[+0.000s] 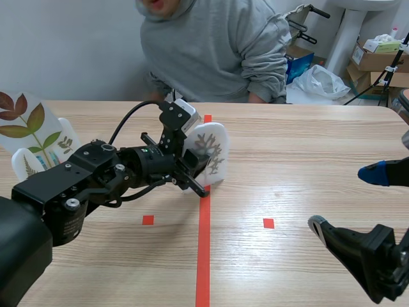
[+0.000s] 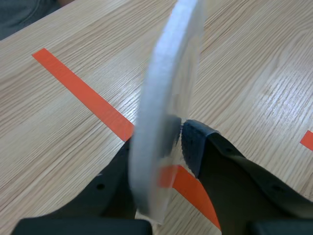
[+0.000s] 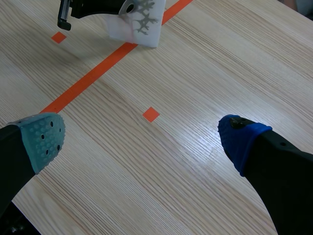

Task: Do the leaf sorting experiment

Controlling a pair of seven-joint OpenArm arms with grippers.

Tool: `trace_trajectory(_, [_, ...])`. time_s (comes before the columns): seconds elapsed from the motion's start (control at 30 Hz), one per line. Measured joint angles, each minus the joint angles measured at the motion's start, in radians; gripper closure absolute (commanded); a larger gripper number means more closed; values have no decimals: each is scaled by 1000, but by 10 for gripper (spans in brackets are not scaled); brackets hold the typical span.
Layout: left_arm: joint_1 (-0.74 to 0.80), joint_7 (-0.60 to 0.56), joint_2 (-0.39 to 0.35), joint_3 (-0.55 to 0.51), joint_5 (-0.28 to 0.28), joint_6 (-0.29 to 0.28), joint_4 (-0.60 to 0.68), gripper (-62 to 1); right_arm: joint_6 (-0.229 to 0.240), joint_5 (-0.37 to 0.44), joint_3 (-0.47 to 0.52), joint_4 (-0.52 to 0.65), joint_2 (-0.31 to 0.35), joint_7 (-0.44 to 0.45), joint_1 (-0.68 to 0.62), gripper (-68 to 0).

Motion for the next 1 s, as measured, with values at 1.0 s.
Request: trace_trajectory(1.0, [710,24,-88,-301,-179,-43,809,-25,0,0,0,0,0,0,0,-657])
